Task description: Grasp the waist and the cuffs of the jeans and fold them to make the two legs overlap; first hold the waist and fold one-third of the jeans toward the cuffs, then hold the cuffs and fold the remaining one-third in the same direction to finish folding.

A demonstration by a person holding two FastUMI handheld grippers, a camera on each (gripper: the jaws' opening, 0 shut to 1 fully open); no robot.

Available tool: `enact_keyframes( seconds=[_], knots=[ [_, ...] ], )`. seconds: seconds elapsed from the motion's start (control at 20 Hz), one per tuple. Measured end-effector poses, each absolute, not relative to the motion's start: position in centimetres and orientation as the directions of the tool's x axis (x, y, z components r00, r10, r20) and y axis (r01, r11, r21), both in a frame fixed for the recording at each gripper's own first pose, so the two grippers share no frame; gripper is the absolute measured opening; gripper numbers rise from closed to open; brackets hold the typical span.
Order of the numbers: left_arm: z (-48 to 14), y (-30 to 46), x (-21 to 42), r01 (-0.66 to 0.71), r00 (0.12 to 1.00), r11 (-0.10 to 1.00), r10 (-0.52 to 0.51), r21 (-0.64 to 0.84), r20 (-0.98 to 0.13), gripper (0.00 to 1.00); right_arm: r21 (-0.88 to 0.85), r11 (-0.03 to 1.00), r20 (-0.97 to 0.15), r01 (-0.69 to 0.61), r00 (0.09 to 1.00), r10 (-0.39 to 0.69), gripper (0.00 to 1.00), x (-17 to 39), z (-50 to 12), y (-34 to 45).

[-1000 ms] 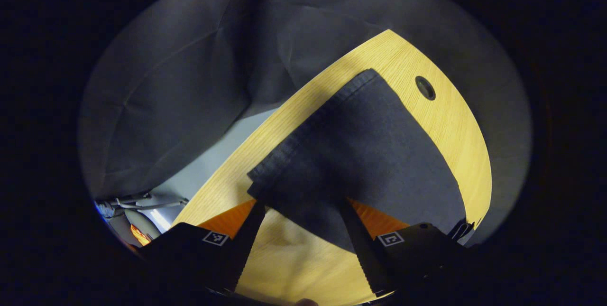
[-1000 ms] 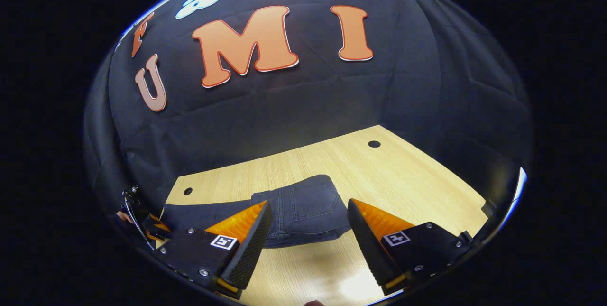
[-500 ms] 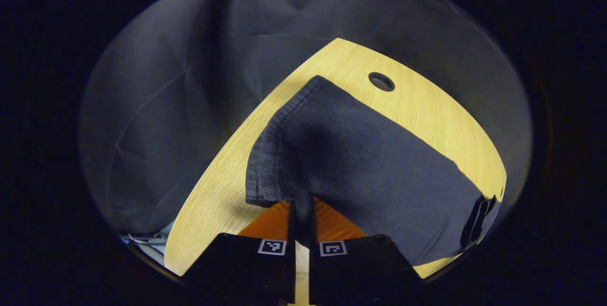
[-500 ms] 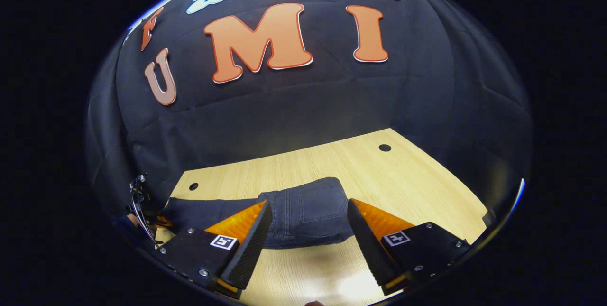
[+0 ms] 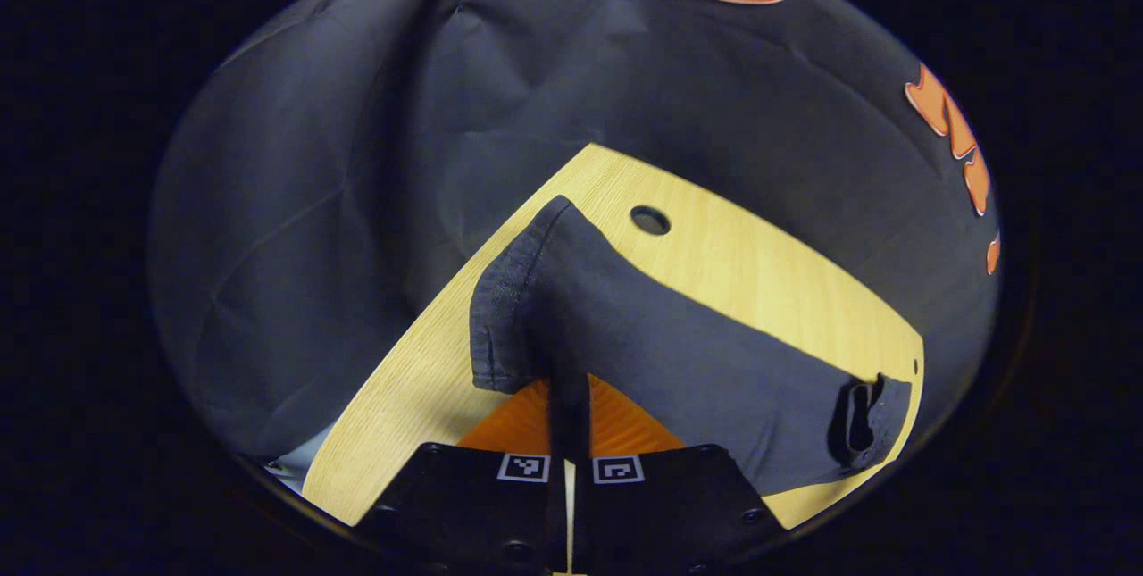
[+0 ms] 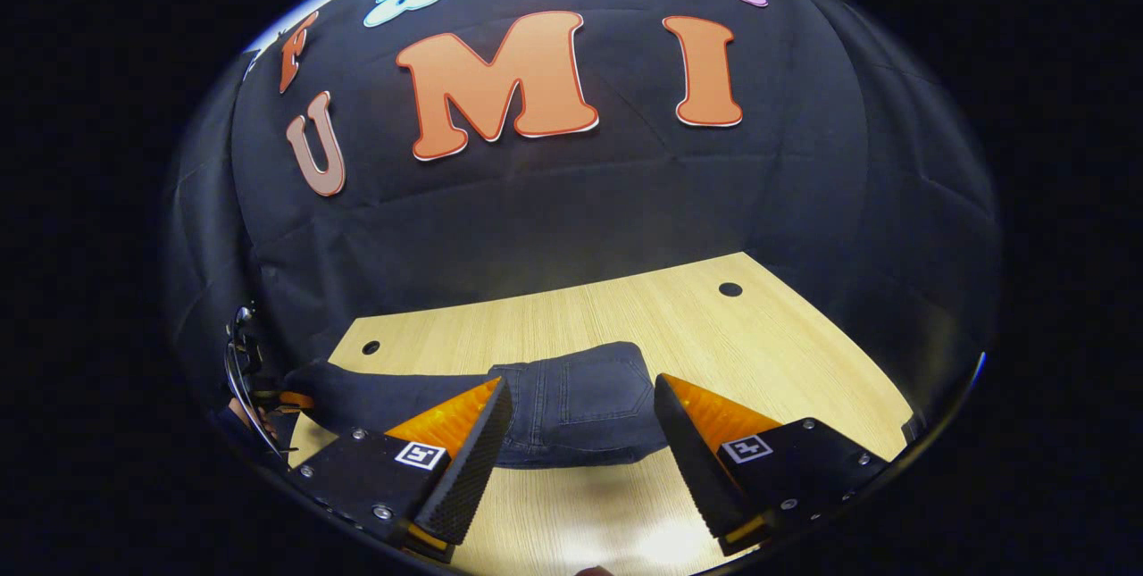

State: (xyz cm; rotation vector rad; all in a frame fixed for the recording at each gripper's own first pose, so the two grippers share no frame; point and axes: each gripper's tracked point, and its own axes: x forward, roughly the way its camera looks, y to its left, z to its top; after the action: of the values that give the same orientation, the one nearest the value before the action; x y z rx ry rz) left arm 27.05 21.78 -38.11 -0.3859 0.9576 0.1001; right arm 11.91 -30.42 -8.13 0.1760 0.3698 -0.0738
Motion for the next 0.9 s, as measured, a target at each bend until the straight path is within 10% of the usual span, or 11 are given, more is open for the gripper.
enact_keyframes(
  seconds=[0.9],
  knots=[
    [-21.8,12.8,26.6,-0.101,0.77,0.886,-0.218,-0.453,-0.599,0.03,0.21,0.978,-0.302,-0.01,0.95,0.075,0.97,15.0,-6.4,-34.1]
  ],
)
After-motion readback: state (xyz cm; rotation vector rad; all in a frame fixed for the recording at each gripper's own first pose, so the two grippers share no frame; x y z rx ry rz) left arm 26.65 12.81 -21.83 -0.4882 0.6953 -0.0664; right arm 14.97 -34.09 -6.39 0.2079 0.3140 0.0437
